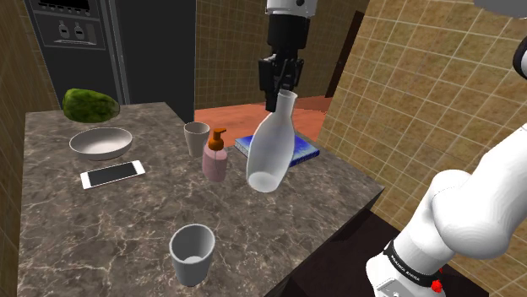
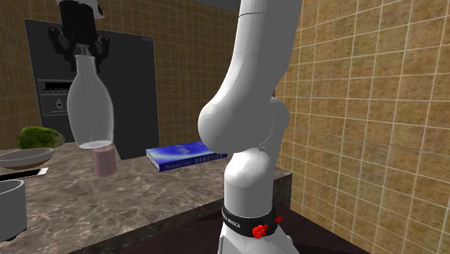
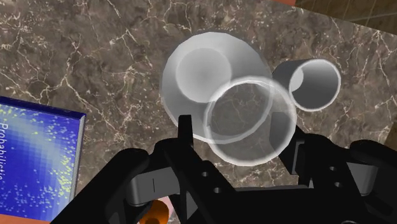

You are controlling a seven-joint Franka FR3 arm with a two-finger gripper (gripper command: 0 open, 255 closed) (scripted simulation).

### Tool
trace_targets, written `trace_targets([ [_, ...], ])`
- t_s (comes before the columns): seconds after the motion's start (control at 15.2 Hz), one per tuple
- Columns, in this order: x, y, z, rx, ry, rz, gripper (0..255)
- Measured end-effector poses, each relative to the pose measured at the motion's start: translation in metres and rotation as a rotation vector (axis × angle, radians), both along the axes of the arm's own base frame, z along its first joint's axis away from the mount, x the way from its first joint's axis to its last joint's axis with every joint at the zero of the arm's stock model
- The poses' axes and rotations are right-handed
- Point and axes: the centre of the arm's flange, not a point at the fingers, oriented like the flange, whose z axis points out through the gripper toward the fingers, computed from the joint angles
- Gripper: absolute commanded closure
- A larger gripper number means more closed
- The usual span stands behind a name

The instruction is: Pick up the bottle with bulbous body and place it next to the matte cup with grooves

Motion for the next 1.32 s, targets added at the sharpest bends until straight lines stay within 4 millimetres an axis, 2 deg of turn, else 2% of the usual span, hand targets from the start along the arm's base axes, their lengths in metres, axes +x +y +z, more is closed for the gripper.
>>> trace_targets([
  [1.32,0.001,-0.001,-0.106,0.000,0.000,0.000,255],
])
